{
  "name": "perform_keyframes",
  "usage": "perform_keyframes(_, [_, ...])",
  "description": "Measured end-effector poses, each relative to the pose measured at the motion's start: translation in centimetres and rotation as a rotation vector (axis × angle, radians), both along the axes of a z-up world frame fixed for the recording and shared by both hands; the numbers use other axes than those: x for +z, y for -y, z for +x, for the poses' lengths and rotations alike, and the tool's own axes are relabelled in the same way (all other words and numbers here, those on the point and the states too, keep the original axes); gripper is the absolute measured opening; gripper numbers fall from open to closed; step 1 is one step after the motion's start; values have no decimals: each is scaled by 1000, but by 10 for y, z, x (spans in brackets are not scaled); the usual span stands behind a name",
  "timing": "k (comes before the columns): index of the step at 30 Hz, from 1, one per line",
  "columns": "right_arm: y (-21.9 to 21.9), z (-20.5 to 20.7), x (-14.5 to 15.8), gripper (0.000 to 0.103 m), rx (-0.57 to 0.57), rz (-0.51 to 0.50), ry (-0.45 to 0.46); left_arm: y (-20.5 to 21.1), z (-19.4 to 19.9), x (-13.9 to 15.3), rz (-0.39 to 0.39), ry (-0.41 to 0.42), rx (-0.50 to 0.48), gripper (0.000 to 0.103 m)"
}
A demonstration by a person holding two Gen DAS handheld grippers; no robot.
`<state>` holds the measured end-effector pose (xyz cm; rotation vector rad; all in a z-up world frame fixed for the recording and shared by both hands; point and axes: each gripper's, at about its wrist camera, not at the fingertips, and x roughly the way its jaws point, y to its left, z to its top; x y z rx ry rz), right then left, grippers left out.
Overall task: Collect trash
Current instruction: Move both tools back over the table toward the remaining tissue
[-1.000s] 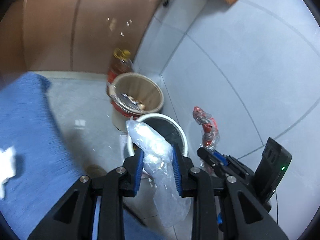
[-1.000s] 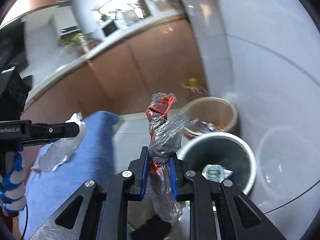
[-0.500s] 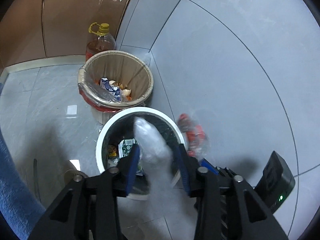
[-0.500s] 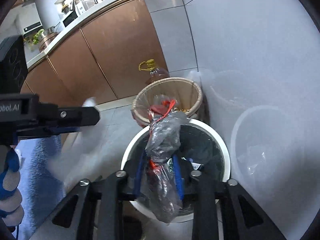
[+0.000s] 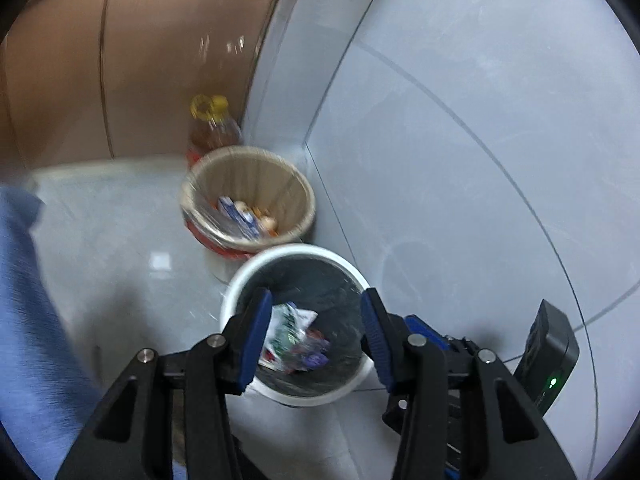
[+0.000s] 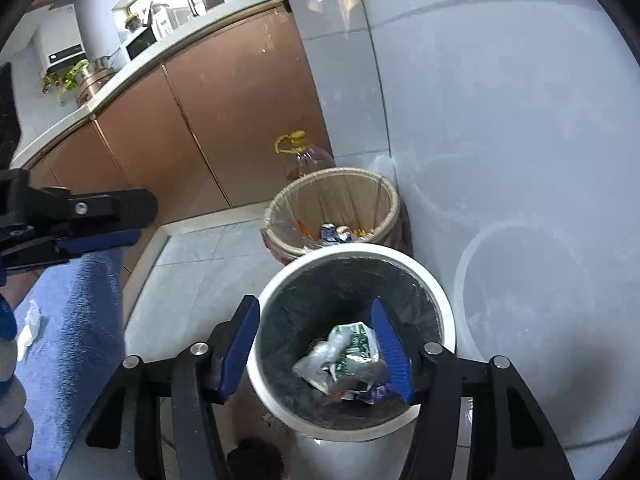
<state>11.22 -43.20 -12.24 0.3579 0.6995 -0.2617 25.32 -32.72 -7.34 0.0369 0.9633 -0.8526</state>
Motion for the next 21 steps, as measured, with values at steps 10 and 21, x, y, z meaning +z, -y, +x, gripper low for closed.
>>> perform_keyframes(10, [-59,-23,63,76,44,-101,98,-95,-56,77,-5,343,174,44])
perform_keyframes(21, [-126,-51,125,95,120,-194,208,-204,-125,135,-26,562,352,63])
